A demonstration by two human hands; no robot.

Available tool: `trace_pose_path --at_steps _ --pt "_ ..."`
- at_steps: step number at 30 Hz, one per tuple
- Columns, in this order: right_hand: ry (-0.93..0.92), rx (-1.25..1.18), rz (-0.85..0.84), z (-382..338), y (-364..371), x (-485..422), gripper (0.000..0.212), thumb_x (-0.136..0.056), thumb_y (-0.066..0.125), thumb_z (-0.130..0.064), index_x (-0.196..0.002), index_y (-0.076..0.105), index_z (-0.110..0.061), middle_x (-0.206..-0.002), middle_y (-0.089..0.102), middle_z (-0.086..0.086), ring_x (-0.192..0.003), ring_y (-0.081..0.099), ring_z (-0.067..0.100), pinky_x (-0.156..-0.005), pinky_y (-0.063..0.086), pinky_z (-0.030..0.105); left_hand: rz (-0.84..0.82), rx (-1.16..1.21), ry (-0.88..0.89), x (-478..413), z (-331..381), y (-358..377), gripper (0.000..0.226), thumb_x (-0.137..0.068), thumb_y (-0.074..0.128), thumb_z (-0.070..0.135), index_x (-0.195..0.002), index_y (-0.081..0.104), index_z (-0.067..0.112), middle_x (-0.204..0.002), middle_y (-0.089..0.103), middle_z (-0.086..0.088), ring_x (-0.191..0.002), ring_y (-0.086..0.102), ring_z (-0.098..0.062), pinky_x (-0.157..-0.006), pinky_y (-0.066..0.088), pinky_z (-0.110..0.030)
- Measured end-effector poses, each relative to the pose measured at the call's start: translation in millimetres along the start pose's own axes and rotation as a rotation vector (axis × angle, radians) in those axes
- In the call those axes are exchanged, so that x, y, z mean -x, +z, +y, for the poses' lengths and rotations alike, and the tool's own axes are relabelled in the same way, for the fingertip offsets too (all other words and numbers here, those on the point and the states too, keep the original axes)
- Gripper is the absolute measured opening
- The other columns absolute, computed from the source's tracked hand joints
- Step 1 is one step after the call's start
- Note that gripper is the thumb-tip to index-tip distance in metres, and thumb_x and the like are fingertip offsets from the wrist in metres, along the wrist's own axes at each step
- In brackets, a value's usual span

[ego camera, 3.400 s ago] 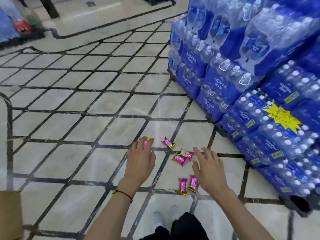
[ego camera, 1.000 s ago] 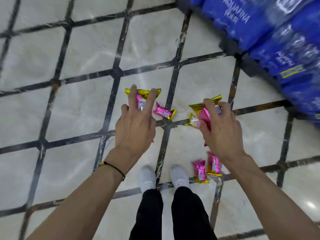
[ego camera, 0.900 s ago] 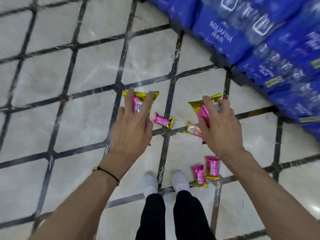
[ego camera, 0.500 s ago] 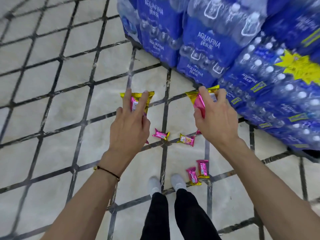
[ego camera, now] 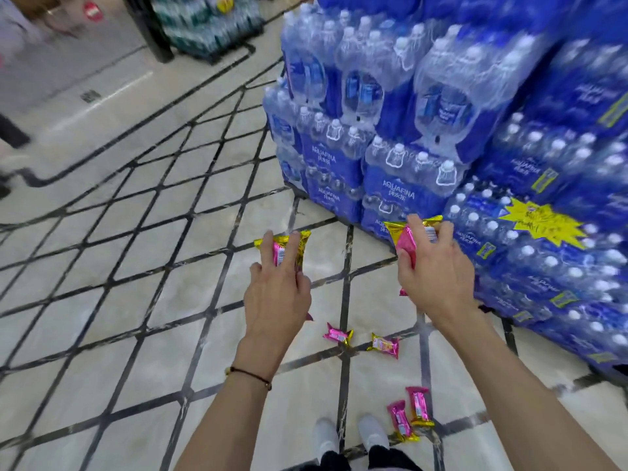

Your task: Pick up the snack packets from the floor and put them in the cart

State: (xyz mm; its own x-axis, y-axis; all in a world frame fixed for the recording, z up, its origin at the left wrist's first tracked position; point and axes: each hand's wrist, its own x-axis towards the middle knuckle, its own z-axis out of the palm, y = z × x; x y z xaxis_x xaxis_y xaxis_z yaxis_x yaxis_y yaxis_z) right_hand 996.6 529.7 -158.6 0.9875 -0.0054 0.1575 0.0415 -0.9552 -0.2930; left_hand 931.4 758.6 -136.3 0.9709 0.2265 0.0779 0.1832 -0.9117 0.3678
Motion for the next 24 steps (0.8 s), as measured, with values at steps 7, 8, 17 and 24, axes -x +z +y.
trace_pose_path --at_steps 7,8,17,24 --pt "-0.021 -0.031 0.013 -3.2 -32.7 8.5 0.054 -0.096 0.053 -0.04 -0.145 0.033 -0.029 -0.119 0.043 0.014 -0.09 0.059 0.036 -0.065 0.049 0.042 0.004 0.06 -0.005 21.5 29.1 -14.2 0.063 -0.096 0.054 0.027 -0.149 0.025 0.044 -0.161 0.015 -0.001 -0.113 0.055 -0.035 -0.08 0.057 -0.049" --pt "-0.023 -0.033 0.013 -1.8 -35.6 10.8 0.054 -0.096 0.053 -0.04 -0.145 0.033 -0.029 -0.119 0.043 0.014 -0.09 0.059 0.035 -0.065 0.049 0.041 0.007 0.062 0.0 21.9 31.6 -16.1 0.063 -0.096 0.054 0.027 -0.148 0.024 0.045 -0.161 0.015 0.0 -0.111 0.056 -0.035 -0.079 0.057 -0.051" --pt "0.05 0.02 -0.009 7.7 -53.6 27.7 0.057 -0.097 0.056 -0.037 -0.147 0.031 -0.028 -0.125 0.043 0.015 -0.09 0.06 0.035 -0.064 0.046 0.04 0.022 0.044 0.091 12.1 48.7 -21.5 0.065 -0.096 0.057 0.027 -0.15 0.024 0.043 -0.161 0.017 0.0 -0.117 0.055 -0.032 -0.082 0.057 -0.045" --pt "0.183 0.079 0.056 -3.8 -74.1 49.2 0.054 -0.098 0.055 -0.037 -0.146 0.031 -0.027 -0.13 0.043 0.017 -0.093 0.06 0.037 -0.068 0.051 0.044 -0.01 0.051 0.286 -2.8 42.8 -30.1 0.065 -0.096 0.059 0.029 -0.15 0.024 0.041 -0.159 0.019 0.0 -0.114 0.058 -0.03 -0.082 0.059 -0.046"
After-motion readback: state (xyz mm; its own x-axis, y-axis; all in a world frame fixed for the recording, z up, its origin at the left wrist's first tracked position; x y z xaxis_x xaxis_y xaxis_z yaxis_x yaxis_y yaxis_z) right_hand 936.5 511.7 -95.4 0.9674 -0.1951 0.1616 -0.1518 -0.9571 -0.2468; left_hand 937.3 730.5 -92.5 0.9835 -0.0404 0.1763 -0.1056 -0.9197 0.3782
